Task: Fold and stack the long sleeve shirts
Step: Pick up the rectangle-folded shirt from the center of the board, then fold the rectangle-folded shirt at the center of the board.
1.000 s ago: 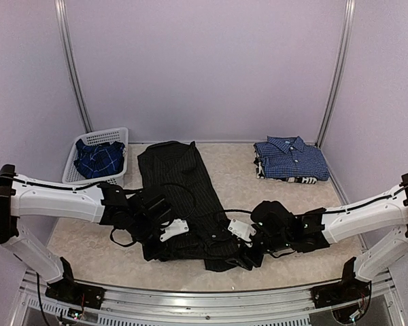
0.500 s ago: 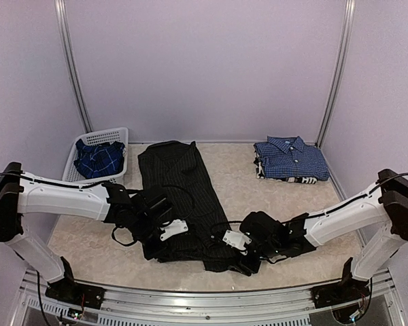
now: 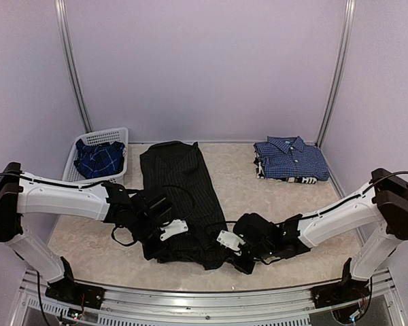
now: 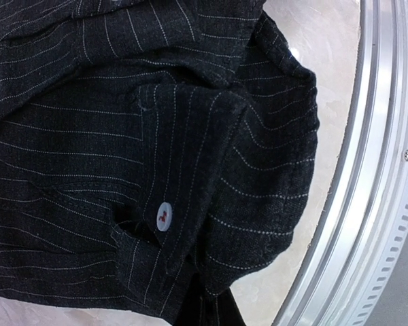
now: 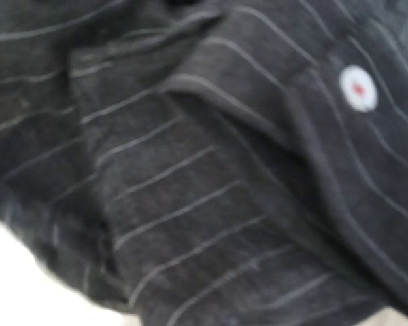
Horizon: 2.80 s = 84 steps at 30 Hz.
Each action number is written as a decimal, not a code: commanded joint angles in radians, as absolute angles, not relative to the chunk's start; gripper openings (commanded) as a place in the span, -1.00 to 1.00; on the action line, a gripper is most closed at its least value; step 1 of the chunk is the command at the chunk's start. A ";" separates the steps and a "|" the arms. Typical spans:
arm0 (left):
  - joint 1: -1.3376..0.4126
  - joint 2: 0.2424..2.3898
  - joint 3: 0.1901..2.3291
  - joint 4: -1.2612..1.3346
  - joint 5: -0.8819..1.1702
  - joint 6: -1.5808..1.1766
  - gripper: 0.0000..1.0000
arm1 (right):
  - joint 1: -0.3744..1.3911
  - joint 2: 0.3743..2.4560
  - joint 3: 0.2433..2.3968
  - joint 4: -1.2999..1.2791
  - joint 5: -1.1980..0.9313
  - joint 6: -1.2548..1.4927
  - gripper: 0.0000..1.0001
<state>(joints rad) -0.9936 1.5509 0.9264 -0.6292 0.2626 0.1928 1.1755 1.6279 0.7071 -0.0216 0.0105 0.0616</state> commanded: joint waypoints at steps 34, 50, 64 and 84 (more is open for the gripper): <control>-0.898 1.502 1.008 -0.669 0.416 0.244 -1.00 | 1.020 1.517 0.938 -0.438 -0.448 0.154 -0.98; -0.685 1.596 1.172 -0.689 0.456 0.233 -1.00 | 0.733 1.751 1.197 -0.528 -0.629 0.117 -1.00; -0.561 1.853 1.375 -0.716 0.393 0.186 -1.00 | 0.603 2.131 1.686 -0.688 -0.684 0.037 -0.95; -0.455 1.983 1.499 -0.723 0.329 0.154 -0.87 | 0.541 2.353 1.964 -0.749 -0.646 0.043 -0.59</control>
<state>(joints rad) -0.4725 1.9465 1.4582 -0.7258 0.3790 0.1795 0.5640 2.3337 1.9171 -0.7395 -0.6662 0.0372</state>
